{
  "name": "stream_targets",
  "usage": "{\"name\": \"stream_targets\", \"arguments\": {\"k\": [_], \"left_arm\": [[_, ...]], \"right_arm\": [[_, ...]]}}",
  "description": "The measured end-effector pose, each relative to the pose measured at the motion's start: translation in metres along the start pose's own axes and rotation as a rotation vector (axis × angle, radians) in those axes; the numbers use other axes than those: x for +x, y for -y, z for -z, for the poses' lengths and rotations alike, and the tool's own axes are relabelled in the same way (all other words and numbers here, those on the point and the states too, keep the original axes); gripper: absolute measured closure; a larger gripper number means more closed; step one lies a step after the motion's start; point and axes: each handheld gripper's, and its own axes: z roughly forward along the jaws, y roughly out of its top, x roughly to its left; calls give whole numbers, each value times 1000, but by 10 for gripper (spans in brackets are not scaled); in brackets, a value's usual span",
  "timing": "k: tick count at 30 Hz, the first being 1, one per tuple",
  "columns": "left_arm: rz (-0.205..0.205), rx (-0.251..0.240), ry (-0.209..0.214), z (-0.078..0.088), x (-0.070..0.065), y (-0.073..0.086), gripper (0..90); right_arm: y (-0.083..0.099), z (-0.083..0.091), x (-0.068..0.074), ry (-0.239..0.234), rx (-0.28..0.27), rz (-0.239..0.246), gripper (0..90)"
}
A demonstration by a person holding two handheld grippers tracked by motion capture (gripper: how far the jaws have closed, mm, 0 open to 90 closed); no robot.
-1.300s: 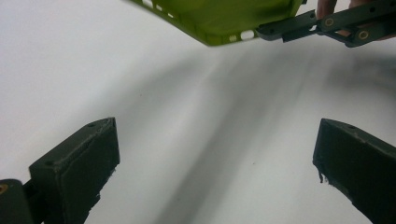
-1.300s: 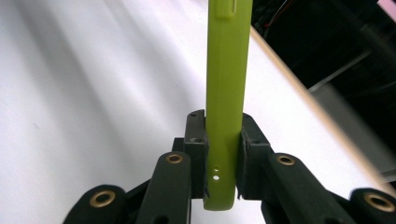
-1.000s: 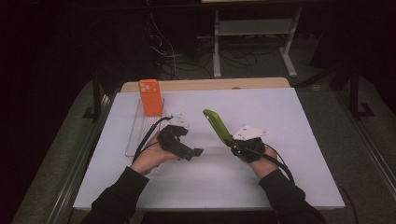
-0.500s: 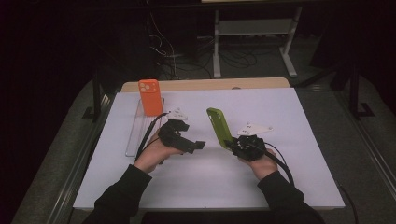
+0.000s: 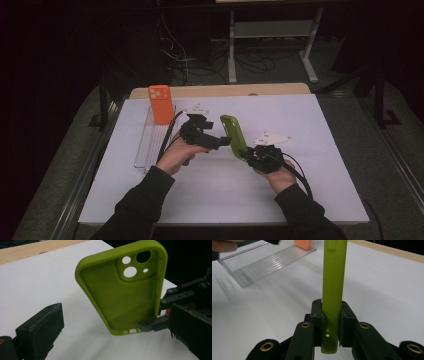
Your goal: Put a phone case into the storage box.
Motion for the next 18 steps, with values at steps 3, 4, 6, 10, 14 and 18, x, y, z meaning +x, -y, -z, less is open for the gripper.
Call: {"name": "stream_targets", "arguments": {"k": [3,4,6,10,14,18], "left_arm": [[-12,7,4,-6,-1,-2,0],[-13,1,10,-8,-1,-3,0],[-9,-4,16,-12,-4,-4,0],[-11,-10,21,-18,-7,-5,0],[0,-29,29,-23,-9,-7,0],[21,-44,34,-26,-10,-7,0]], "right_arm": [[-1,1,0,-2,-4,-9,756],[-1,2,0,-4,-2,-11,756],[-1,2,-1,-3,-9,-5,756],[-1,2,1,-14,-12,-9,756],[-2,2,3,-23,-20,-8,757],[-3,1,4,-35,-24,-17,757]]}}
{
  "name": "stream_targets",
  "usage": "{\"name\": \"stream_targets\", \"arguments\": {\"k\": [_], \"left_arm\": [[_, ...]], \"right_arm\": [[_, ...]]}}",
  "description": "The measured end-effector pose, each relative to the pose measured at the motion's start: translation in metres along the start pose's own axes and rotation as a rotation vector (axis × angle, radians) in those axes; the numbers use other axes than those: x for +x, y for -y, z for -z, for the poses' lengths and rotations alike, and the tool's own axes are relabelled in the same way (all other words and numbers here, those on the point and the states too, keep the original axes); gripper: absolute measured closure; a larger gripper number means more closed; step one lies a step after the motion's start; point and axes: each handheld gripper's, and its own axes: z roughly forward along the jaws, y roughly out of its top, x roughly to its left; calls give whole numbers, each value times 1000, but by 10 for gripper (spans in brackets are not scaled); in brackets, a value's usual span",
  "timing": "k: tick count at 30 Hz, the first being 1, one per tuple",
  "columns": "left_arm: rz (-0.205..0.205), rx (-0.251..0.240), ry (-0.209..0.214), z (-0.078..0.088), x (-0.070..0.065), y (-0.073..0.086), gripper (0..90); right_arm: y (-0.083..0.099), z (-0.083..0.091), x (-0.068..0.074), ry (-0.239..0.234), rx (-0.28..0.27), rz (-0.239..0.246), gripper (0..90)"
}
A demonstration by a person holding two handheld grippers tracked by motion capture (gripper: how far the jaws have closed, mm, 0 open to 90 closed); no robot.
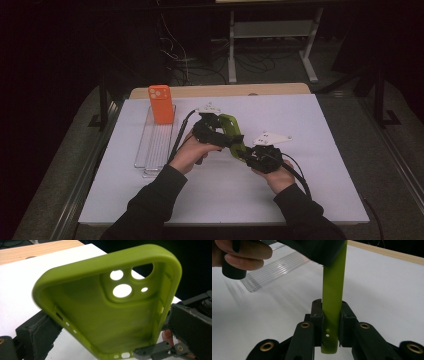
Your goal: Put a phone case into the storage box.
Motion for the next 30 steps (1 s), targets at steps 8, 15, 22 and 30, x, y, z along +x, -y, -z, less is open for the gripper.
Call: {"name": "stream_targets", "arguments": {"k": [8,15,22,30], "left_arm": [[10,-28,-24,1,0,0,58],[8,-35,-5,3,0,0,113],[10,-2,-1,5,3,-1,139],[-4,46,-67,23,13,-10,143]], "right_arm": [[0,-4,3,-6,8,9,757],[0,-4,5,-4,15,11,756],[0,-6,7,-20,49,9,655],[6,0,-1,-13,134,21,342]]}}
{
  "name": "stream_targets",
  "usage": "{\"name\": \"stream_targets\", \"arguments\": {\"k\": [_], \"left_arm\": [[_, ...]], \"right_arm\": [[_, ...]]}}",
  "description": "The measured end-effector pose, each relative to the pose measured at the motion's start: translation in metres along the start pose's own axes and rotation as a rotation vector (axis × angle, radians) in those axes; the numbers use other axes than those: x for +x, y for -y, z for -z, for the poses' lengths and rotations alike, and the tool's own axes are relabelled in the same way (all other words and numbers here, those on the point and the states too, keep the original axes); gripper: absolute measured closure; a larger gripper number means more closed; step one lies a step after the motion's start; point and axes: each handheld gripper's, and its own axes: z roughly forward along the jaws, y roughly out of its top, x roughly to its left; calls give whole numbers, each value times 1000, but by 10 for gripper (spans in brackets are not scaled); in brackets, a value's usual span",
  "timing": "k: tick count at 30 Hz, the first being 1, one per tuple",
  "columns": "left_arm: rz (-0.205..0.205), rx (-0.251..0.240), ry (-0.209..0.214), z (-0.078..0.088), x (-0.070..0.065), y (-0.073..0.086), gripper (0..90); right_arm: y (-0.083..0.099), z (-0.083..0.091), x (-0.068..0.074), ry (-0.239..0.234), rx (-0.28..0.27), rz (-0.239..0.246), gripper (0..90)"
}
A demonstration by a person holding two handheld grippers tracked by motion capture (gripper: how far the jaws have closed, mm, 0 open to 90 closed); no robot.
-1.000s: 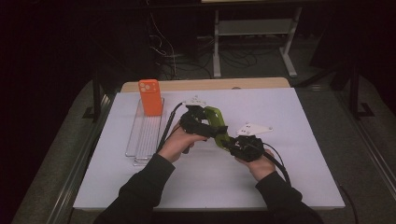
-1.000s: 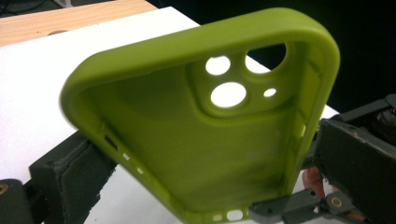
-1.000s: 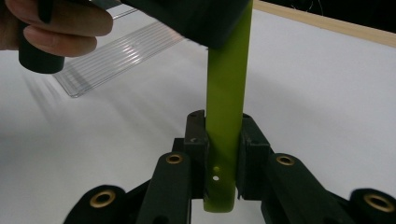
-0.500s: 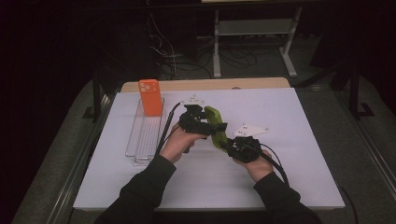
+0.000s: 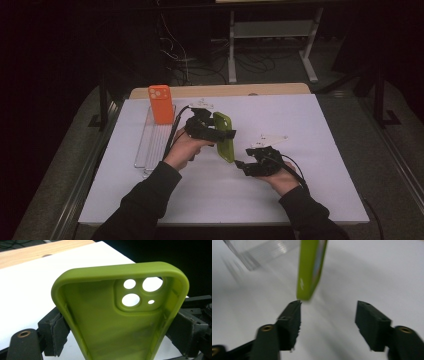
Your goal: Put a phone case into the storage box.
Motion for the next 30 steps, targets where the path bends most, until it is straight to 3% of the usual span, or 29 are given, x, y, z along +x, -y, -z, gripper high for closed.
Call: {"name": "stream_targets", "arguments": {"k": [2,6,8,11,23,30], "left_arm": [[-7,2,-21,6,3,-4,143],[-16,0,-65,21,11,-14,143],[-22,-1,-83,28,15,-19,143],[-26,-16,-123,41,23,-26,143],[-4,-69,-254,91,64,-43,143],[0,-57,-351,110,90,-44,143]], "right_arm": [[5,3,-2,-6,12,-13,298],[16,11,-7,27,20,-1,138],[22,15,-11,38,28,17,112],[31,21,-16,56,34,2,0],[55,42,-34,106,38,-12,0],[64,46,-38,78,61,-5,0]]}}
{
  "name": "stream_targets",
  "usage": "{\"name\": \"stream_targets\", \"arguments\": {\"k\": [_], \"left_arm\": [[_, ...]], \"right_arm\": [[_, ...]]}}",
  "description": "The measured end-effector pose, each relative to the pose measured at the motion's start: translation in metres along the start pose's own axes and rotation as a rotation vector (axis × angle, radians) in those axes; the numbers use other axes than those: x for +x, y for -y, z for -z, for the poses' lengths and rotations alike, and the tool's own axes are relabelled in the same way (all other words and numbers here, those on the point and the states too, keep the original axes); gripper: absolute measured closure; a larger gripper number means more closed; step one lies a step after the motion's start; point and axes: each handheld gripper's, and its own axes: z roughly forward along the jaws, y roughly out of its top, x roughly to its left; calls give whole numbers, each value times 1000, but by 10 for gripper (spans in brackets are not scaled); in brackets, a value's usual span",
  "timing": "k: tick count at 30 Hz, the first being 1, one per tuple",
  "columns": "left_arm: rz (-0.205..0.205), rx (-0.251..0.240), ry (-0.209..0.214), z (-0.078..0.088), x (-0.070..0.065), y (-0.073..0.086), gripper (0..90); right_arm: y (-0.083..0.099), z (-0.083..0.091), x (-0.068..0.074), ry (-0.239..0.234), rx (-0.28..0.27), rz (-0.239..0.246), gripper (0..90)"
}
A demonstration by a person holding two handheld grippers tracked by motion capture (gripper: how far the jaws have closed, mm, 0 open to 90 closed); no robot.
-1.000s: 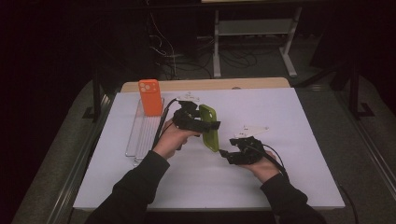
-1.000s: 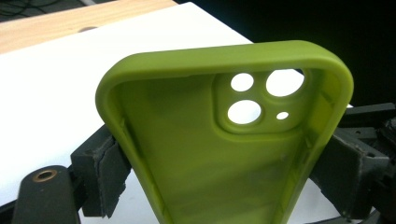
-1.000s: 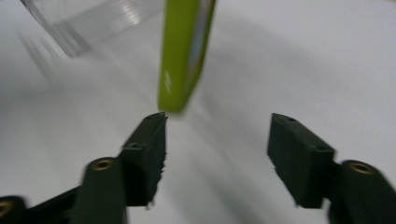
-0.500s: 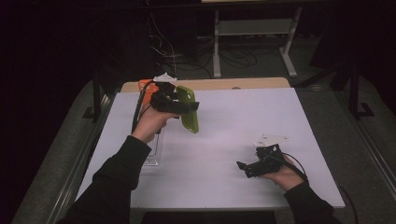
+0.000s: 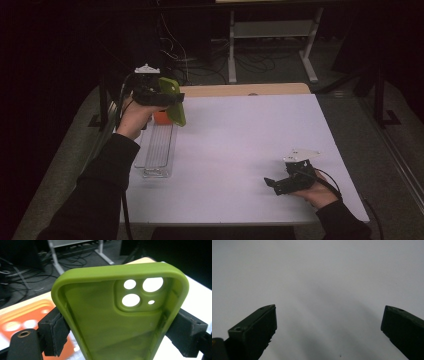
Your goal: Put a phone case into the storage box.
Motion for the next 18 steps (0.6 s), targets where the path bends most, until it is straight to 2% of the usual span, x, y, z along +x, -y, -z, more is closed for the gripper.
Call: {"name": "stream_targets", "arguments": {"k": [5,6,11,16,18], "left_arm": [[4,-1,-62,0,16,1,143],[-1,-3,-88,0,20,1,143],[27,20,-137,-8,34,7,143],[38,46,-186,-19,40,13,142],[40,71,-219,-25,43,17,142]], "right_arm": [[0,0,-1,4,2,2,0],[0,0,-1,3,6,5,0],[1,-1,-1,4,7,10,0],[0,0,0,2,5,-2,0],[0,0,0,2,1,3,0]]}}
